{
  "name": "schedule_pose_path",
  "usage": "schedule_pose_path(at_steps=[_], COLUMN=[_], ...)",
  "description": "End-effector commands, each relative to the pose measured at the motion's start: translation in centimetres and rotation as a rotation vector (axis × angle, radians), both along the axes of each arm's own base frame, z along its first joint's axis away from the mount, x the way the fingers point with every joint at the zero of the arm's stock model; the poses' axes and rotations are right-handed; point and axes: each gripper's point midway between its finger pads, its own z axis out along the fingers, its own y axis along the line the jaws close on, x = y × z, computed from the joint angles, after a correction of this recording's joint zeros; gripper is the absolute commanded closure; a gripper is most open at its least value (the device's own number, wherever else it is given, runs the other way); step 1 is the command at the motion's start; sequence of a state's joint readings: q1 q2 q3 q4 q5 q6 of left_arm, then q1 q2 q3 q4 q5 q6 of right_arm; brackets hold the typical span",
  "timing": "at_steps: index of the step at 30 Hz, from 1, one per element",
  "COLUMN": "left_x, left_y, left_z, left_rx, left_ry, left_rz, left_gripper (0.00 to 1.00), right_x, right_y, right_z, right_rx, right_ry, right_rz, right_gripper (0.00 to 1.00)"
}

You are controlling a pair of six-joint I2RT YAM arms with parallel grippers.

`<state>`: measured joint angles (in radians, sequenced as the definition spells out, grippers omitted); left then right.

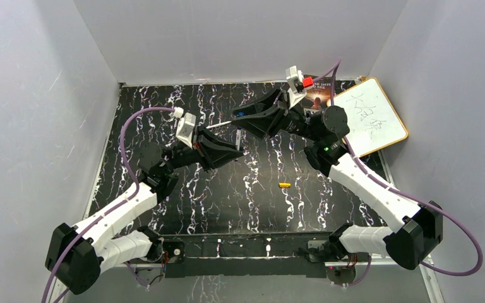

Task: Insert the pens into the pen caps

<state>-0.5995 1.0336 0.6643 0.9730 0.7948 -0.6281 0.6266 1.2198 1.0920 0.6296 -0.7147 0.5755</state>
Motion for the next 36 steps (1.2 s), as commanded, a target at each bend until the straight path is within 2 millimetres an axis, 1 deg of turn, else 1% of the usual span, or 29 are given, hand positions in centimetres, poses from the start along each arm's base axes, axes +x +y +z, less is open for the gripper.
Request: schedule_pose_path(at_steps=[1,3,4,5,10,14,17,22,26,29,36], left_x=[-0.8,-0.8,-0.8,-0.8,-0.5,-0.5,-0.1,0.6,0.8,1.2,1.4], left_y=[0.3,0.3,0.3,0.4,0.5,0.6,0.8,1.0,1.2,1.4,1.6], left_z=[0.8,0.8,0.8,0.9,1.3,2.4,3.4,4.2,5.4,6.0,7.8], left_rx=[-0.024,-0.024,-0.024,-0.024,-0.029,-0.038,-0.044,-0.056,-0.082,-0.092,-0.128], left_ry=[-0.063,-0.064,-0.065,-0.068,-0.079,-0.111,-0.138,-0.164,-0.190,-0.203,-0.240], left_rz=[-0.009,-0.006,-0.004,-0.002,0.029,0.036,0.071,0.118,0.140,0.170,0.196], left_gripper=[1.00,1.00,1.00,1.00,1.00,1.00,1.00,1.00,1.00,1.00,1.00], right_x=[-1.0,-1.1,-1.1,-1.1,-1.2,-1.3,-1.4,-1.4,-1.5,-1.8,-2.1], right_y=[-0.9,-0.9,-0.9,-0.9,-0.5,-0.3,-0.1,0.1,0.1,0.0,-0.1], right_z=[3.6,3.6,3.5,3.3,1.9,0.6,-0.5,-2.3,-4.4,-5.2,-7.8], right_rx=[0.065,0.066,0.063,0.060,0.021,-0.009,-0.032,-0.064,-0.087,-0.098,-0.150], right_ry=[-0.093,-0.092,-0.089,-0.085,-0.062,-0.029,0.000,0.060,0.109,0.129,0.188], right_rz=[0.001,0.001,0.004,0.006,0.032,0.056,0.075,0.090,0.094,0.101,0.101], right_gripper=[0.70,0.84,0.97,1.00,1.00,1.00,1.00,1.00,1.00,1.00,1.00])
